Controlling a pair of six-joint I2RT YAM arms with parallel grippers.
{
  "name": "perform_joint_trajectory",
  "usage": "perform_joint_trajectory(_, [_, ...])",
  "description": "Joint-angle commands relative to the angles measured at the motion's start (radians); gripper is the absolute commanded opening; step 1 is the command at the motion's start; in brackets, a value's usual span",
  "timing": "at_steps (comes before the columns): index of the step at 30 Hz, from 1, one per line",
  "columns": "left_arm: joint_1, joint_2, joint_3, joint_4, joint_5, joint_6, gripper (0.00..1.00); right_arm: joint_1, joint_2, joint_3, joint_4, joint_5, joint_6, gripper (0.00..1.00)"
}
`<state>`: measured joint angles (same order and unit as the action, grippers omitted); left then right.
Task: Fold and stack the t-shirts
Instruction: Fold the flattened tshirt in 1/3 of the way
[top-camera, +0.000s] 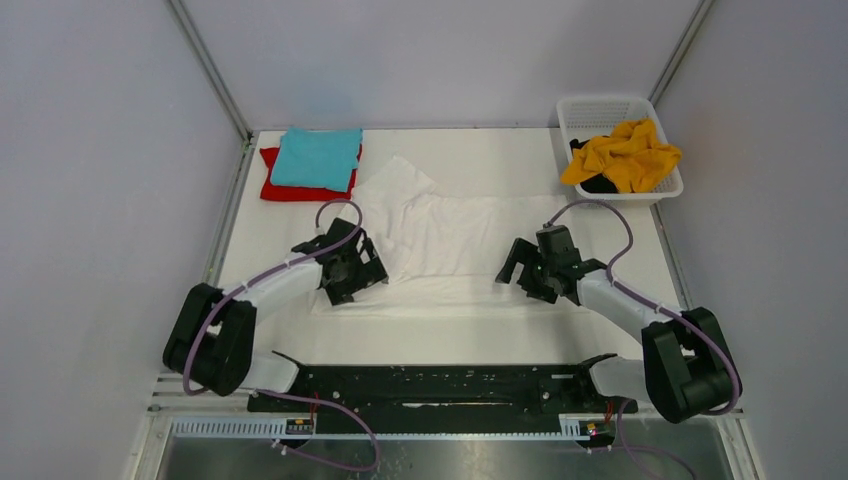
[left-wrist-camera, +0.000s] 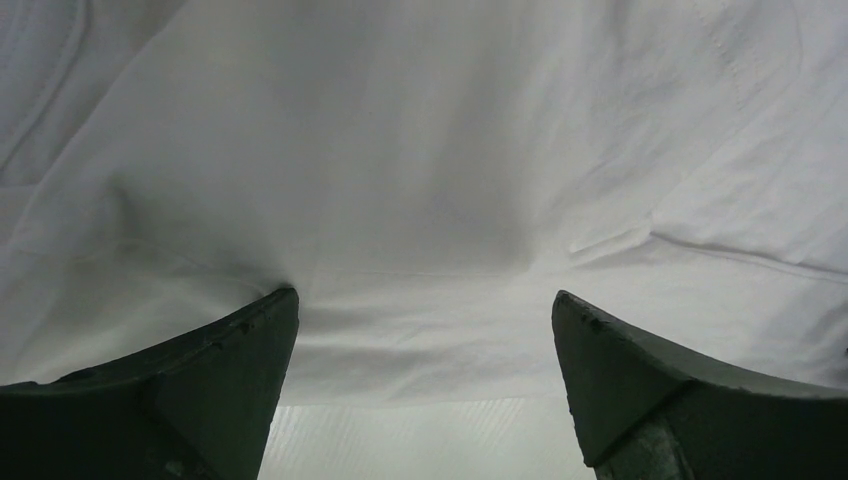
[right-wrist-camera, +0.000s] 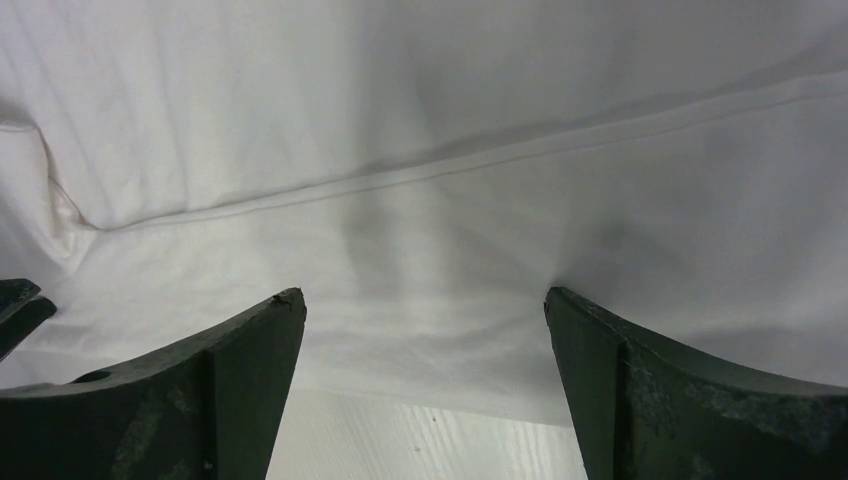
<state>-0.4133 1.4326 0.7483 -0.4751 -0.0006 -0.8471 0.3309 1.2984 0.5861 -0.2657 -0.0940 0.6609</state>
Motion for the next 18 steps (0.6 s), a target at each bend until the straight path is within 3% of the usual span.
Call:
perform_joint_trajectory(1, [-0.006,-0.089,-0.147,-0.100,-0.046,-0.048,0.99,0.056,-0.034,-0.123,-0.130,-0.065,0.054,0.99])
perform_joint_trajectory(11, [-0.015,-0.394,-0.237,-0.248,-0.040,-0.106,0.99,0.153,-0.184,-0.219,-0.223,-0.129,0.106,0.99])
perform_joint_trajectory(15, [-0.014,-0.432,-0.243,-0.355,-0.106,-0.119,0.99,0.163,-0.256,-0.227,-0.260,-0.149,0.108,0.99])
perform_joint_trajectory(18, [-0.013,-0.446,-0.259,-0.356,-0.074,-0.129,0.99,0.163,-0.290,-0.228,-0.299,-0.131,0.102,1.00])
